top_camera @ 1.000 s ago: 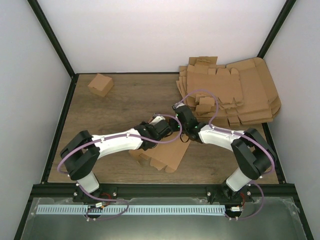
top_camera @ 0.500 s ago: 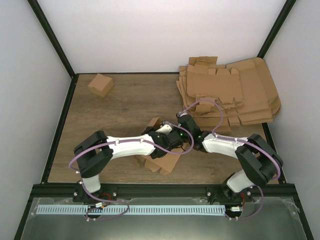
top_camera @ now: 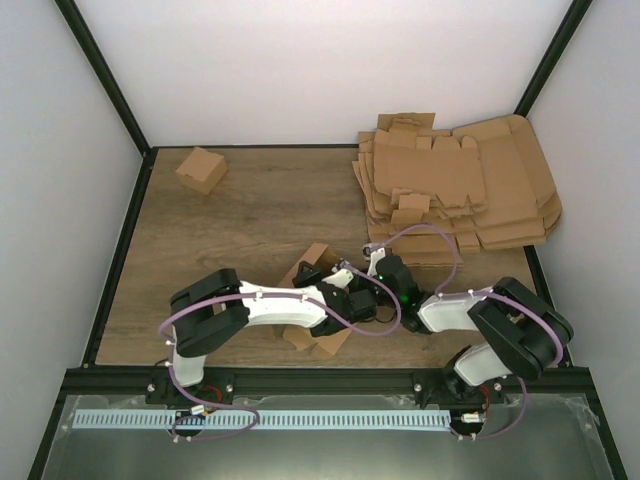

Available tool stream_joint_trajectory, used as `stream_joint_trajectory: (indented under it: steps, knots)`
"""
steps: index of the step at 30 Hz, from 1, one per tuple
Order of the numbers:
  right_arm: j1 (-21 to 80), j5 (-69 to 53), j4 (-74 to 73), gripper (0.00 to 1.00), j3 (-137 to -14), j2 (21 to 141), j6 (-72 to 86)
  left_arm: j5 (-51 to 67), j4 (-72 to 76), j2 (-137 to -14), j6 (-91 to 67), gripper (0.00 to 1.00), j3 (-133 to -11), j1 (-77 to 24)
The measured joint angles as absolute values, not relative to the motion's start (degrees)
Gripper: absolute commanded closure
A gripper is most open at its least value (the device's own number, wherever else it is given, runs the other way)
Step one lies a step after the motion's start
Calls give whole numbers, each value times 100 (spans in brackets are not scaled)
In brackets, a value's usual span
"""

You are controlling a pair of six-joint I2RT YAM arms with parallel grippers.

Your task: Fold the paper box

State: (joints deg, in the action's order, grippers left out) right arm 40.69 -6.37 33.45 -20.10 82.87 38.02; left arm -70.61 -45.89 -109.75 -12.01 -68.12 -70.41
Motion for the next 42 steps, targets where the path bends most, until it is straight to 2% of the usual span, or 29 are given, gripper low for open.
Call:
stream_joint_trajectory:
  steps: [7,11,18,20,22,27,33,38,42]
  knots:
    - [4066,-1249,3909,84,-1933,8436,3463,-7279,-4458,-11010,-1216,96,-6584,-7061]
    - [4051,-1339,3883,71,-1935,8493,3260,-7275,-4327,-10916,-1190,96,-6412,-7061]
    - [3986,-1380,3802,66,-1968,8460,3028,-7247,-4182,-10785,-1149,96,-6283,-7048]
    - [3852,-1492,3780,66,-1874,8211,3026,-7203,-4058,-10757,-1107,96,-6283,-7050]
    - [3686,-1621,3747,59,-1798,7854,3026,-7170,-3957,-10750,-1052,96,-6283,-7050]
    - [3135,-1898,3544,54,-1678,6930,3037,-7129,-3798,-10733,-996,96,-6287,-7048]
    - [2421,-2049,3087,59,-1817,6615,3120,-7043,-3721,-10720,-937,96,-6287,-7048]
    - [1892,-2294,2517,62,-2727,7741,3269,-7006,-3677,-10691,-888,96,-6287,-7048]
    - [1798,-2580,1824,63,-4158,9126,3208,-6965,-3638,-10641,-867,96,-6283,-7048]
